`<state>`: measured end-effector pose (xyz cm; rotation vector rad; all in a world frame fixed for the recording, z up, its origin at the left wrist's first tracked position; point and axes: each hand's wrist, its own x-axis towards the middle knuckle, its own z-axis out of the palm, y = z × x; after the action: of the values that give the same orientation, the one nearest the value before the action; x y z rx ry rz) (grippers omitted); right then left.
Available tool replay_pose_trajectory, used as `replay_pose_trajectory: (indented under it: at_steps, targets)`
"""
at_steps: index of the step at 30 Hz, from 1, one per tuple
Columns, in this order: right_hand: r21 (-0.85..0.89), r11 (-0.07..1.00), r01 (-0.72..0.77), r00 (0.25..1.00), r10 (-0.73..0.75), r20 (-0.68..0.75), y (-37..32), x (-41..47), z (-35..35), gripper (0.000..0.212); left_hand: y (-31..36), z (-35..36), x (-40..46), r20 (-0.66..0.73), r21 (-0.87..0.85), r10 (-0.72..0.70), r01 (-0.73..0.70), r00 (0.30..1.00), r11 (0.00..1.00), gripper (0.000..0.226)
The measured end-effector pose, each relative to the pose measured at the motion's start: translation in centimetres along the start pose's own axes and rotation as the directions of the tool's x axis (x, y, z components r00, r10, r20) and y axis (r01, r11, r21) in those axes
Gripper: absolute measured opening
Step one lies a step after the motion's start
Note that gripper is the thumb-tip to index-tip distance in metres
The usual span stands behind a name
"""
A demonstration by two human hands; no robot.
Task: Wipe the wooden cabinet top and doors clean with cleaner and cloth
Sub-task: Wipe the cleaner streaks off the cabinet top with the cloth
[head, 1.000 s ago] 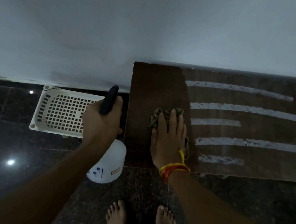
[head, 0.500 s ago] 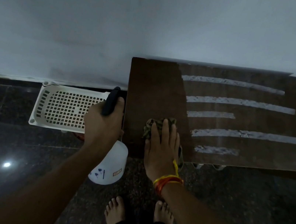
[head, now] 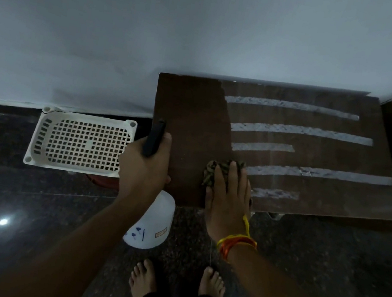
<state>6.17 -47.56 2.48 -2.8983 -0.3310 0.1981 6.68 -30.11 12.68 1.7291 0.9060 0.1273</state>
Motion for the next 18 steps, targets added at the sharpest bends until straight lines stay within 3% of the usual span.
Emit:
replay_pose_trajectory:
  at_steps: [5, 13, 18]
  targets:
    - [0.000, 1.000, 0.012, 1.000, -0.012, -0.006, 0.8, 5.8, -0.8, 0.050, 0.2, 2.4, -0.2, -0.005, -0.015, -0.019, 0.019, 1.000, 1.000, 0.032]
    - [0.013, 0.999, 0.052, 0.996, -0.053, 0.069, 2.9, 0.5, -0.7, 0.053, 1.3, 5.3, -1.2, -0.059, -0.030, -0.034, 0.033, 0.998, 0.999, 0.030]
    - [0.024, 0.997, 0.070, 0.996, -0.071, 0.054, 2.9, 3.8, -1.0, 0.052, 1.5, 6.7, -2.0, -0.060, -0.038, -0.040, 0.038, 0.997, 0.999, 0.029]
